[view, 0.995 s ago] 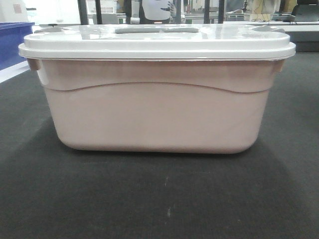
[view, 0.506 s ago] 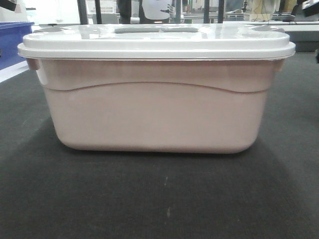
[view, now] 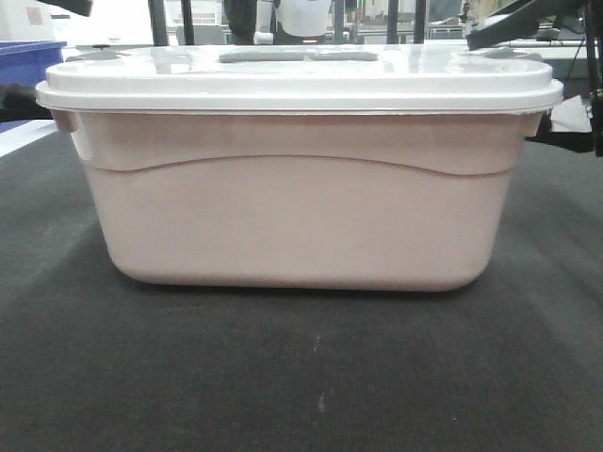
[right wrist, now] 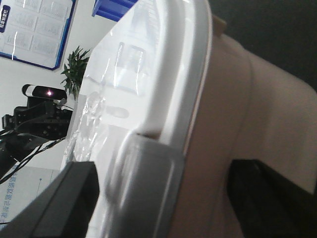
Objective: Grab white bin and place on right shelf
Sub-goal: 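Grip the bin's lid-edge handles with both grippers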
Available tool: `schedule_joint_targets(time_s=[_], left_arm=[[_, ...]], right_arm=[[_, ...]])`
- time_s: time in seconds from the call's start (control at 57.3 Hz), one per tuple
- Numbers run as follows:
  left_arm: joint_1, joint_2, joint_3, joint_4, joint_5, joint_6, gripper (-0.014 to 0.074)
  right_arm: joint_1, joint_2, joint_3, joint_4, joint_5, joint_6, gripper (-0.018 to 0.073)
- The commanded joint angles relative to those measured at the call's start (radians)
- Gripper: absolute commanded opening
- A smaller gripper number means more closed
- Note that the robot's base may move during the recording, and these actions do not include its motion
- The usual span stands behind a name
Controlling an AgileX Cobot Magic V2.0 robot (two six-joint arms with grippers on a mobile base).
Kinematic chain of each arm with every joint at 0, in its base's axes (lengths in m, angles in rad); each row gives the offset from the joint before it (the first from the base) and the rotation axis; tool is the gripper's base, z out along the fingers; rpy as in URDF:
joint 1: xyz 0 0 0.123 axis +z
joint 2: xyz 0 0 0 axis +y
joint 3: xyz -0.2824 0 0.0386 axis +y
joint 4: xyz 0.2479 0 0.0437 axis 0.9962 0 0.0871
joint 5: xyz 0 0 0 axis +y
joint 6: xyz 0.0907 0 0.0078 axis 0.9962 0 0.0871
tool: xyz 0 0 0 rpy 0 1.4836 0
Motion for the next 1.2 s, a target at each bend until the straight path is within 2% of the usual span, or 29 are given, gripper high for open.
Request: schedule_joint_targets(time_s=[0.0, 0.314, 0.611, 0.629, 0.751, 0.856, 0.978, 1.065, 1.187], left_arm=[[-0.021, -0.043, -0.022, -0.085, 0.153, 0.005, 0.0535], [-0.078, -0.043, -0.022, -0.089, 0.153, -0.001, 0.0534], [-0.082, -0.043, -0.022, -0.093, 0.153, -0.003, 0.0534], [-0.082, -0.043, -0.022, -0.138, 0.153, -0.003, 0.0534], [-0.087, -0.043, -0.022, -0.134, 0.153, -0.003, 0.0534], [-0.098, -0.043, -0.022, -0.131, 0.153, -0.003, 0.0526], [-0.109, -0.043, -0.022, -0.129, 0.153, -0.003, 0.047], [-0.111, -0.043, -0.022, -0.127, 0.153, -0.003, 0.0405], [-0.111, -0.043, -0.022, -0.127, 0.153, -0.003, 0.0285]], right_arm=[[0.005, -0.029, -0.019, 0.082, 0.163, -0.019, 0.0625], [0.005, -0.029, -0.019, 0.123, 0.163, -0.018, 0.0624], [0.005, -0.066, -0.019, 0.123, 0.163, -0.016, 0.0624], [0.005, -0.092, -0.019, 0.125, 0.163, -0.015, 0.0624], [0.005, -0.092, -0.019, 0.124, 0.163, -0.015, 0.0618], [0.014, -0.092, -0.019, 0.124, 0.163, -0.015, 0.0525], [0.036, -0.092, -0.019, 0.124, 0.163, -0.015, 0.0352], [0.051, -0.092, -0.019, 0.124, 0.163, -0.016, 0.0259], [0.064, -0.092, -0.019, 0.124, 0.163, -0.016, 0.0174]])
